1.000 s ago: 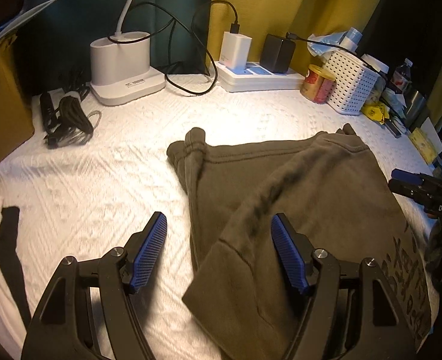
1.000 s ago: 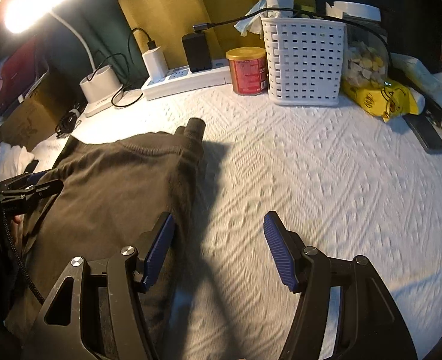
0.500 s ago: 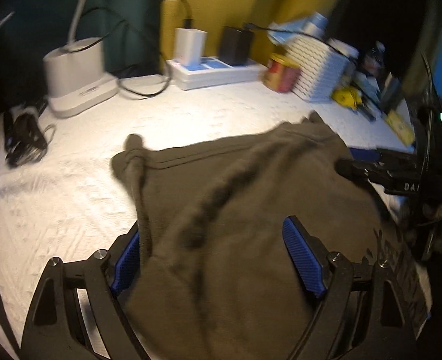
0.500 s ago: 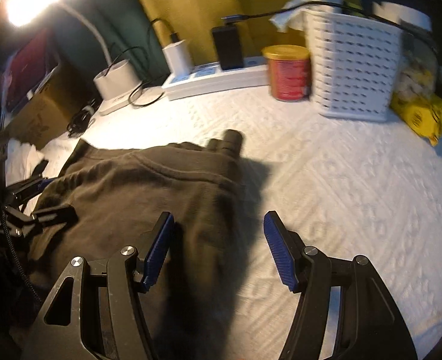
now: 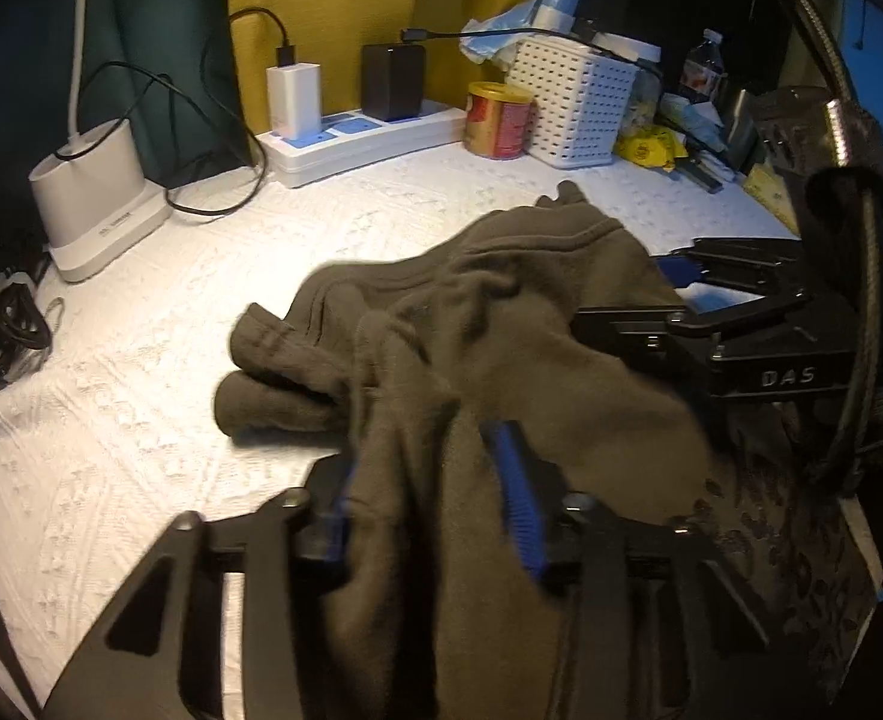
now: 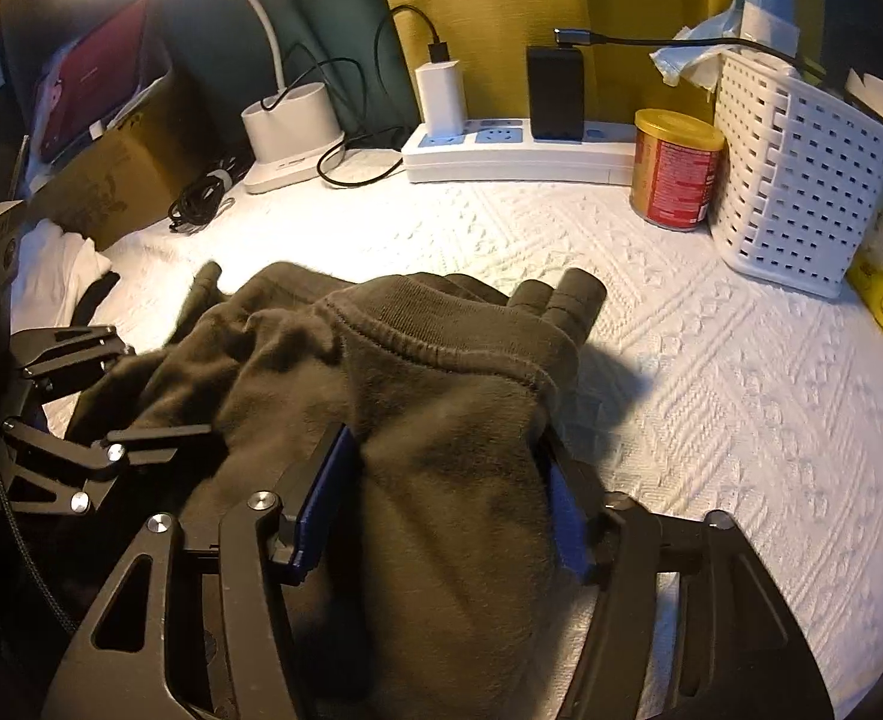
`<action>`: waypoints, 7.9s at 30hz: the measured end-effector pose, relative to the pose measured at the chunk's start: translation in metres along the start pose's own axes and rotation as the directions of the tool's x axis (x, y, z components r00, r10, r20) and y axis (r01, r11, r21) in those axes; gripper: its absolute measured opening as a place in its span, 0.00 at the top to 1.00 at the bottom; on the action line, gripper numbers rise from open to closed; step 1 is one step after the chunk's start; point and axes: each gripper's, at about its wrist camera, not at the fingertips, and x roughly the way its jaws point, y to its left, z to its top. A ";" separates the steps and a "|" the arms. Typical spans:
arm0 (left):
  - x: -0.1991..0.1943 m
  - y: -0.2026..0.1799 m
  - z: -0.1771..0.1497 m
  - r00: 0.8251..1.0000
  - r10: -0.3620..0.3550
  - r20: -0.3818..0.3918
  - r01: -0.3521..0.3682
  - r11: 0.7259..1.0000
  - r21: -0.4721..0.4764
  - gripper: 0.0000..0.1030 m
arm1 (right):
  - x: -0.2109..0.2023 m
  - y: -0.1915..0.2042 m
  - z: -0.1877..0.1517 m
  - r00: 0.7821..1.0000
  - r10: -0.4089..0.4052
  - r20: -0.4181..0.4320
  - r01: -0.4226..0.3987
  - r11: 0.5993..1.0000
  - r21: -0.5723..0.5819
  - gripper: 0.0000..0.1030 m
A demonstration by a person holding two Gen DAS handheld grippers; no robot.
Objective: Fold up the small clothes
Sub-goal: 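Grasp the folded shirt end with the right gripper while the left gripper grasps it too, then lift the folded shirt off the bedspread with both grippers, then hold the brown shirt up with both grippers and carry it aside, then lower the held shirt onto the bedspread beside the white sheet with both grippers, then open both grippers and release the folded shirt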
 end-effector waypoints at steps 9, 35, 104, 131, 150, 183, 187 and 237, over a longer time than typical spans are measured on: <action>-0.002 -0.015 -0.002 1.000 0.024 0.016 -0.024 1.000 0.013 0.79 | -0.005 0.015 -0.003 0.999 0.039 0.008 -0.038 0.998 -0.048 0.82; -0.089 -0.055 -0.011 0.971 0.083 0.224 -0.083 0.996 -0.011 0.82 | -0.107 0.045 -0.018 0.970 0.040 0.239 -0.029 0.998 -0.052 0.84; -0.362 -0.019 -0.115 0.700 0.371 0.610 -0.366 0.920 -0.140 0.83 | -0.311 0.303 -0.017 0.761 0.379 0.526 -0.021 0.825 -0.564 0.85; -0.295 0.001 -0.086 0.834 0.337 0.436 -0.313 0.941 -0.130 0.83 | -0.223 0.268 -0.007 0.869 0.255 0.424 -0.044 0.894 -0.446 0.85; -0.225 0.032 -0.056 0.896 0.287 0.338 -0.267 0.958 -0.108 0.83 | -0.152 0.224 0.022 0.919 0.182 0.349 -0.062 0.942 -0.328 0.85; -0.091 0.114 -0.046 0.981 0.191 0.035 -0.181 0.965 -0.189 0.82 | 0.019 0.158 0.046 0.985 0.139 0.099 -0.124 0.981 -0.146 0.85; -0.083 0.123 -0.048 0.981 0.192 0.003 -0.186 0.955 -0.231 0.78 | 0.034 0.152 0.046 0.990 0.124 0.066 -0.116 0.987 -0.109 0.85; -0.117 0.111 -0.067 0.963 0.268 -0.028 -0.263 0.913 -0.311 0.35 | 0.017 0.111 0.030 1.000 -0.012 0.029 0.009 0.995 0.098 0.33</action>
